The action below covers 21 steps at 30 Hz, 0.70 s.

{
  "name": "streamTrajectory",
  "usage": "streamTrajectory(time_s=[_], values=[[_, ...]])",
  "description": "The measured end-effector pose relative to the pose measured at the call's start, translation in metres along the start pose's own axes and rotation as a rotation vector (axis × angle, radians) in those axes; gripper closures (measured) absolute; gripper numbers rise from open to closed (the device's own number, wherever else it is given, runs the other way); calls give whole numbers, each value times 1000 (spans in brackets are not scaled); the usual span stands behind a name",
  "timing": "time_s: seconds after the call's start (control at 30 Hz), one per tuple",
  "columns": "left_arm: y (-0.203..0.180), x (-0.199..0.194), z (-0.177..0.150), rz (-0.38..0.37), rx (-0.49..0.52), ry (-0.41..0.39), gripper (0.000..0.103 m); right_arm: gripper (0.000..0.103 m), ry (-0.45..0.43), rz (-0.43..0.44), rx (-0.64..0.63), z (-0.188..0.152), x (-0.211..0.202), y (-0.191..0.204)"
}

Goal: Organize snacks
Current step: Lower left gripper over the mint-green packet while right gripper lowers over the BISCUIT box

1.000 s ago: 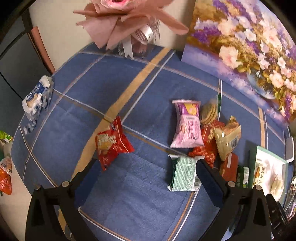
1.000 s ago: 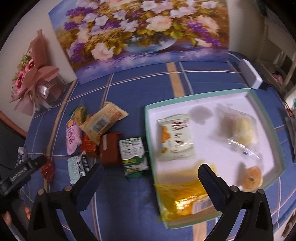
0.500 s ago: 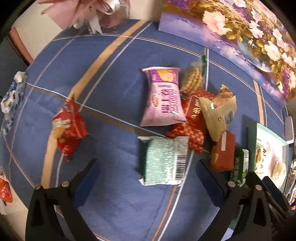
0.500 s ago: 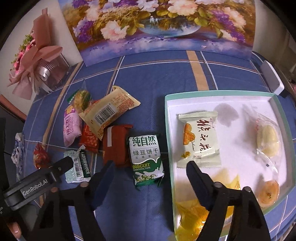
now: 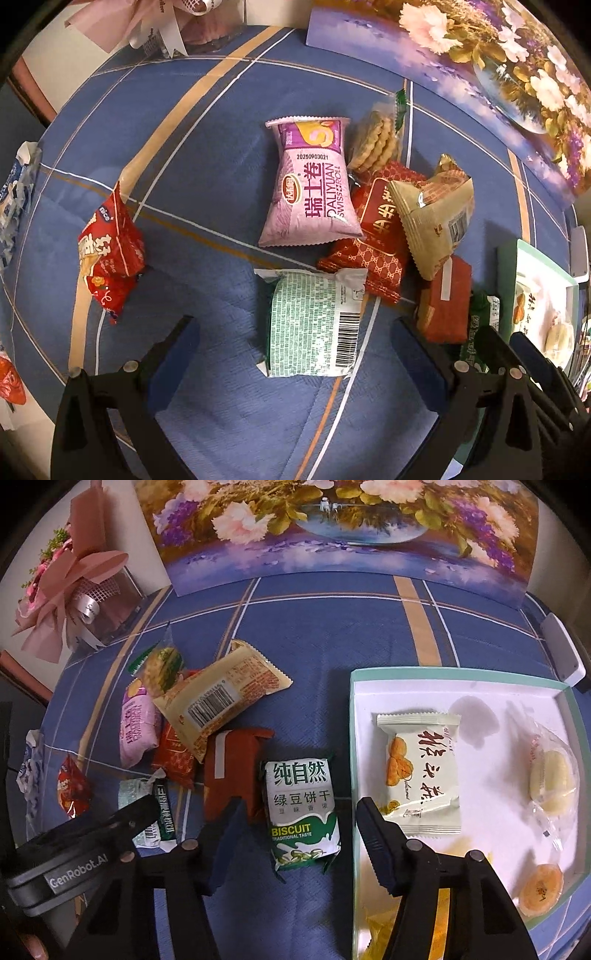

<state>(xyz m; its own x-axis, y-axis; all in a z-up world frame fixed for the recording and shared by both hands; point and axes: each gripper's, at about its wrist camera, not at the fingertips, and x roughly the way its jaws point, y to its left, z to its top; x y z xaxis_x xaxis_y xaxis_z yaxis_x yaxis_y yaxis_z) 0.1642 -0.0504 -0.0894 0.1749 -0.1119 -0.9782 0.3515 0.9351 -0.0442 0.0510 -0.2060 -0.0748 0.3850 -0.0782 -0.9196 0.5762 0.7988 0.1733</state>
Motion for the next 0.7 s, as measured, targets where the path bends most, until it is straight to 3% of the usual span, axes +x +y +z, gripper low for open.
streamTrajectory(time_s=[0.4,0.7], values=[[-6,8,2,-7,1,2,2,46,-22,55,0,2,-13,2],[-1,5,1,-8,-3,1,2,46,17,28,-12,1,2,2]])
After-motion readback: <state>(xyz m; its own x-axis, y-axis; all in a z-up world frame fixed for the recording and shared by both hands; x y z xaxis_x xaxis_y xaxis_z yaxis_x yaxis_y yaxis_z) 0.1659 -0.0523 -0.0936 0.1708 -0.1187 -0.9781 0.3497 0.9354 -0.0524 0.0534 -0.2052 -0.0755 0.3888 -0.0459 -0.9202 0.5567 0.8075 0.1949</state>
